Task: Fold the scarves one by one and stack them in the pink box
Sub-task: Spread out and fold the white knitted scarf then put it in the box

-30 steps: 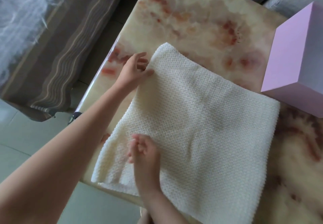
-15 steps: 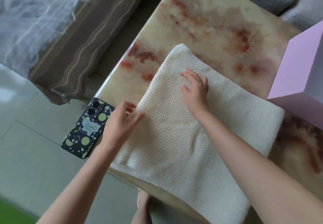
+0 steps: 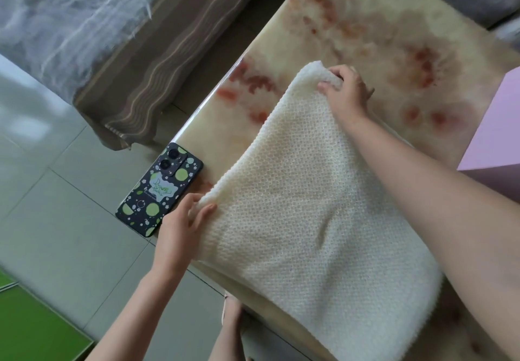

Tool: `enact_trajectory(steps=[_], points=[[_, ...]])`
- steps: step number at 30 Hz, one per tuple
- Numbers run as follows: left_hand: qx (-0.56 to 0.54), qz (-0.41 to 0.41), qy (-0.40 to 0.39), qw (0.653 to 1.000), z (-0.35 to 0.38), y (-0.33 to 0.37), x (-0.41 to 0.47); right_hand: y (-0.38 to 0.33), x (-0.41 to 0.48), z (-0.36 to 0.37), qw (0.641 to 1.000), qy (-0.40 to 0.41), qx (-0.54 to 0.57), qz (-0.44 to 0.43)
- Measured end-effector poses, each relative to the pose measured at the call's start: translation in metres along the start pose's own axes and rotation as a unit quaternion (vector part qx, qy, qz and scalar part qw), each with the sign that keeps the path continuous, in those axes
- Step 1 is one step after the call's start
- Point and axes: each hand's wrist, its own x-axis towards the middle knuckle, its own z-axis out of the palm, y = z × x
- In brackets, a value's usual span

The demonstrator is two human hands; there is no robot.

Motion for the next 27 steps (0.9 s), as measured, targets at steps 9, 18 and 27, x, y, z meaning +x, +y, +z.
enact_trajectory(steps=[9,18,27], points=[[0.114,0.102,0.070,0.986,0.015,-0.012,-0.002,0.014,-0.006,0.013,0.999,-0.015,-0.051,0.001],[0.144,0.343,-0.019,0.928,0.043,-0.013,-0.049,0.033,-0.132,-0.024,0.990,-0.087,-0.031,-0.109],[0.245,0.421,-0.109,0.866,0.043,-0.035,-0.070,0.072,-0.332,-0.033,0.927,-0.242,-0.166,-0.234]])
